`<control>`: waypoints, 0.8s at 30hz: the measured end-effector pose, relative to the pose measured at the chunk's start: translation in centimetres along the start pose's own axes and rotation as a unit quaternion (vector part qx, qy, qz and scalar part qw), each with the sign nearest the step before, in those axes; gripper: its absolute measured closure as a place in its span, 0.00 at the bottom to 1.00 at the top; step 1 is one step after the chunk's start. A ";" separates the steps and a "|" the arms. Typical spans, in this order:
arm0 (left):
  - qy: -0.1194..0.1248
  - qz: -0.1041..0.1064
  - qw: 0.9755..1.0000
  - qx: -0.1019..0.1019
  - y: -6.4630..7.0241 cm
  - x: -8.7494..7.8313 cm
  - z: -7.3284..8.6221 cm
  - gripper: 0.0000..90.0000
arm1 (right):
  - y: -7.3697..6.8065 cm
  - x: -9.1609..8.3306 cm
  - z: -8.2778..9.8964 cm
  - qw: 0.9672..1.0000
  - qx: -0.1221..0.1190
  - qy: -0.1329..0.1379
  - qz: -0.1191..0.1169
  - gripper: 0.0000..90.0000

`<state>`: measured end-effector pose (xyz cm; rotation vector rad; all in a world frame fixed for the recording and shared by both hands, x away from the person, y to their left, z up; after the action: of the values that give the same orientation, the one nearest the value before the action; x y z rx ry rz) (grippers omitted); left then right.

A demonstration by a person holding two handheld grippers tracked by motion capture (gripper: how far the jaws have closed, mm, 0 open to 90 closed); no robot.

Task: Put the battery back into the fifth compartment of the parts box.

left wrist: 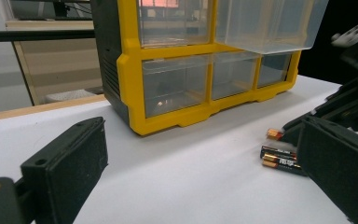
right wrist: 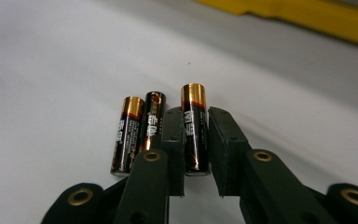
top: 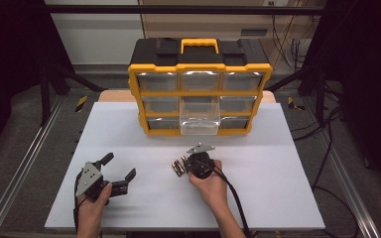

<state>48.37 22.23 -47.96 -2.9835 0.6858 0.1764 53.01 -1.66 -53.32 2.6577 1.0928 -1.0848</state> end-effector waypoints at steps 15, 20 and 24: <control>-0.003 -0.010 1.000 -0.007 -0.8 -0.1 0.1 0.02 | 4.4 -10.8 -1.1 0.994 0.002 0.092 0.051 0.85; -0.003 -0.011 1.000 -0.009 -0.9 -0.2 0.1 0.02 | 5.9 -14.1 -3.3 0.989 0.001 0.127 0.077 0.85; -0.003 -0.012 1.000 -0.009 -1.0 -0.3 0.1 0.02 | 6.8 -16.6 -5.4 0.984 -0.003 0.153 0.096 0.85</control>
<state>48.57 23.27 -48.00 -3.0052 0.6495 0.1904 52.27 -14.78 -40.03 2.9187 0.8499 -0.6533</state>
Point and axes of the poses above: each handheld gripper's, and its own axes: x roughly forward along the jaws, z roughly out of its underside, y roughly to its right, the point moved 8 cm from there along x, roughly forward along the jaws, and after that the axes turned 9 degrees about -z, right-handed, at the moved point
